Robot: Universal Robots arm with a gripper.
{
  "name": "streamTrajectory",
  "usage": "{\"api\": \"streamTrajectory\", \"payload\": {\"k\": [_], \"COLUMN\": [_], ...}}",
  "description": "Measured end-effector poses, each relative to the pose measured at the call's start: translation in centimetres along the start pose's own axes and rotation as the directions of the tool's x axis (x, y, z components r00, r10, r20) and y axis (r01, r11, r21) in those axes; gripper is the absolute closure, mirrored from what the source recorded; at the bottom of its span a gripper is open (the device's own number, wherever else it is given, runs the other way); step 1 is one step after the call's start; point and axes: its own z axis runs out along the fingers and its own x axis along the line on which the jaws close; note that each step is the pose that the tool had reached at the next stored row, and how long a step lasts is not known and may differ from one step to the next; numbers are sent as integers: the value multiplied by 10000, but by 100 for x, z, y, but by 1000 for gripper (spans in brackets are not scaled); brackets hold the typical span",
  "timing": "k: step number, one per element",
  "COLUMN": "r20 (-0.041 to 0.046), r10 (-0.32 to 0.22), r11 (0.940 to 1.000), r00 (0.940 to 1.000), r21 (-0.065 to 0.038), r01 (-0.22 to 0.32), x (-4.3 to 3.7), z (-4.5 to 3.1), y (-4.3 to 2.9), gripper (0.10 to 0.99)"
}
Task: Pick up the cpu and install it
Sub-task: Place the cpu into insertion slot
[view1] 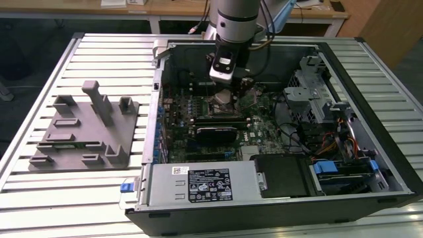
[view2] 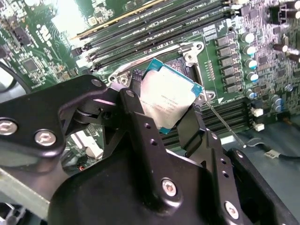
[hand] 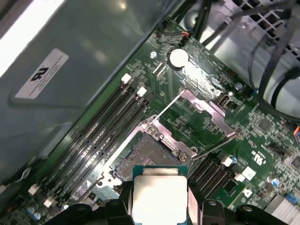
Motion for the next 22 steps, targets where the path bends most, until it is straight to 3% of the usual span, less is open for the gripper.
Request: {"api": "streamTrajectory", "payload": {"k": [6, 12, 16, 17, 22], "r20": [-16, -32, -42, -48, -58], "r10": [732, 1531, 2066, 2400, 3016], "r11": [9973, 9882, 9784, 9708, 9534], "r00": [9973, 9882, 9784, 9708, 9534], "r21": [18, 40, 55, 65, 85], "r01": [-732, -1530, -2066, -2399, -3015], "x": [0, 0, 0, 0, 0], "z": [1, 3, 5, 5, 6], "y": [0, 0, 0, 0, 0], "gripper": [541, 541, 541, 541, 541]}}
